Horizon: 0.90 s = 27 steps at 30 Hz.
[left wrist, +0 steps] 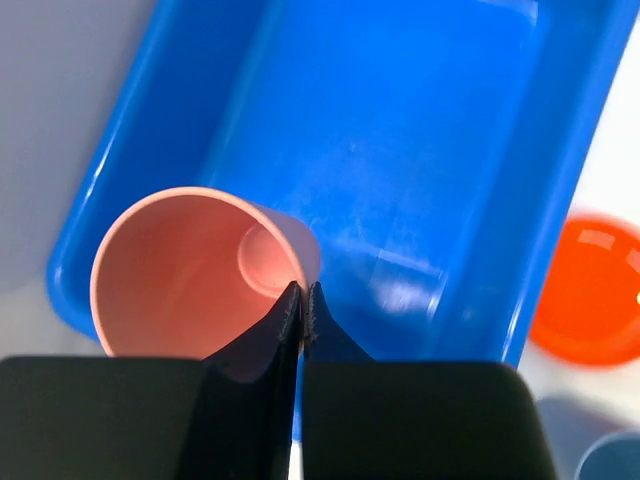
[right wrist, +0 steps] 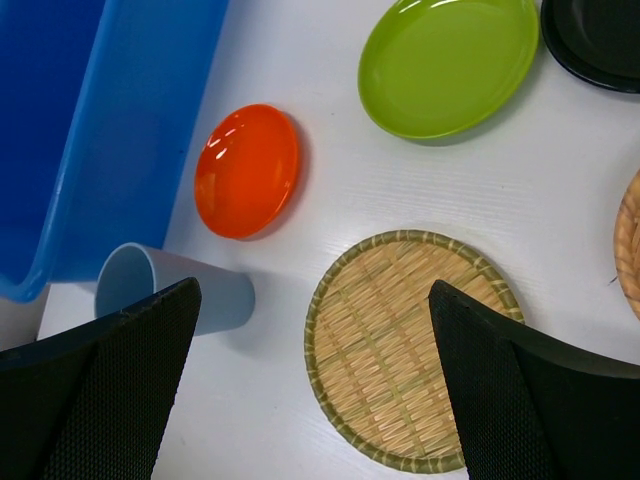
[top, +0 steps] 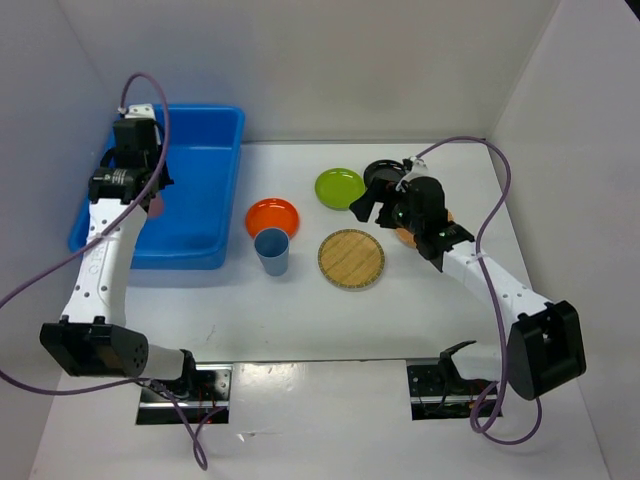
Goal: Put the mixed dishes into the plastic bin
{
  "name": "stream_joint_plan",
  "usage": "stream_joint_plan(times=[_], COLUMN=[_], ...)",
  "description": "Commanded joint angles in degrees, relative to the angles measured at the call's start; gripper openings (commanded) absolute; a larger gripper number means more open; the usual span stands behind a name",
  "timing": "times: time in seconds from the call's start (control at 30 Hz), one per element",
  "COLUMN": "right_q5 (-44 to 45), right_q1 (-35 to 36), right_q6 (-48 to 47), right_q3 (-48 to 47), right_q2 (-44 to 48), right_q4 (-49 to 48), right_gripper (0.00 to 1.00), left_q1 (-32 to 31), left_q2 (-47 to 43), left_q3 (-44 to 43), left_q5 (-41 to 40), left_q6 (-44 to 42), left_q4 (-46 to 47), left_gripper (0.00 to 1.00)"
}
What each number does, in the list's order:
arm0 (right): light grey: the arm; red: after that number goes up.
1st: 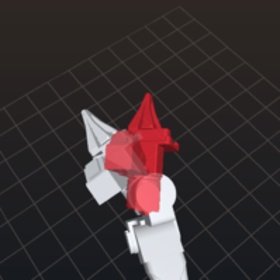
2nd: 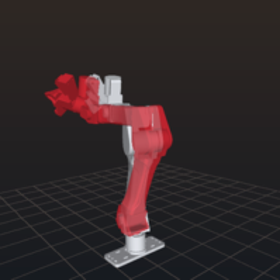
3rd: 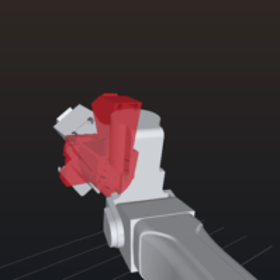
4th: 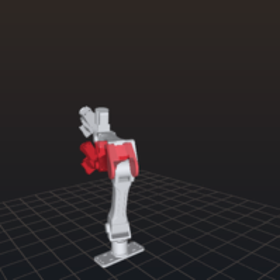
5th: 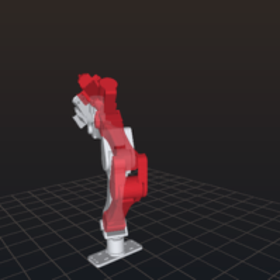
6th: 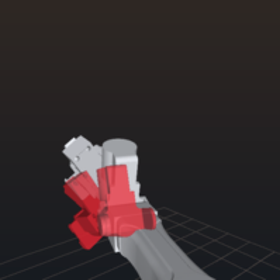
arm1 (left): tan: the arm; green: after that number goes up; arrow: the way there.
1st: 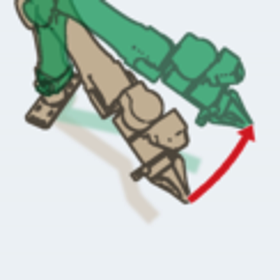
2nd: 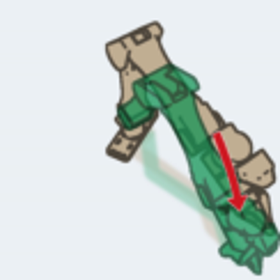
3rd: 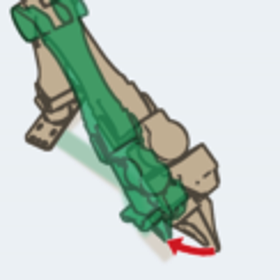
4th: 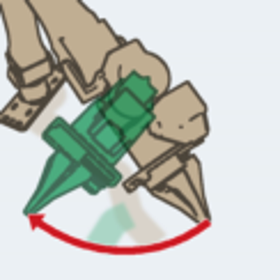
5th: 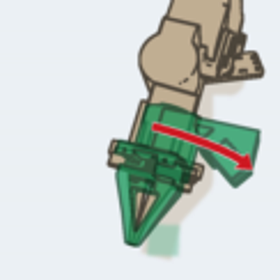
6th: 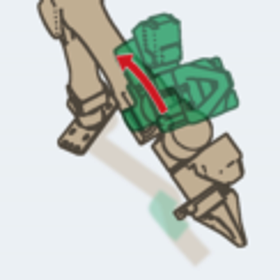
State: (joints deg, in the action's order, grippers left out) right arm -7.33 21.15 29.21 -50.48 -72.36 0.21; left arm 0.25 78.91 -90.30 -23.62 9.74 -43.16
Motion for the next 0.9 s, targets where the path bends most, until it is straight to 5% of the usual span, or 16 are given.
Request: stream_joint_plan(times=[0.0,0.17,0.87], right_q5=[-0.67,0.39,7.07], right_q1=[0.74,1.26,3.02], right_q6=[-1.17,-1.17,-0.56], right_q3=[-0.94,0.12,3.01], right_q2=[2.66,4.68,5.12], right_q4=[-3.02,-3.02,-3.72], right_gripper=[0.99,0.99,0.99], left_q1=[4.74,12.74,22.34], left_q2=[0.27,3.78,17.41], left_q3=[1.87,6.01,11.29], left_q5=[5.58,11.83,7.62], left_q6=[3.26,5.47,6.00], left_q4=[6.59,11.78,15.38], left_gripper=[0.00,0.00,0.00])
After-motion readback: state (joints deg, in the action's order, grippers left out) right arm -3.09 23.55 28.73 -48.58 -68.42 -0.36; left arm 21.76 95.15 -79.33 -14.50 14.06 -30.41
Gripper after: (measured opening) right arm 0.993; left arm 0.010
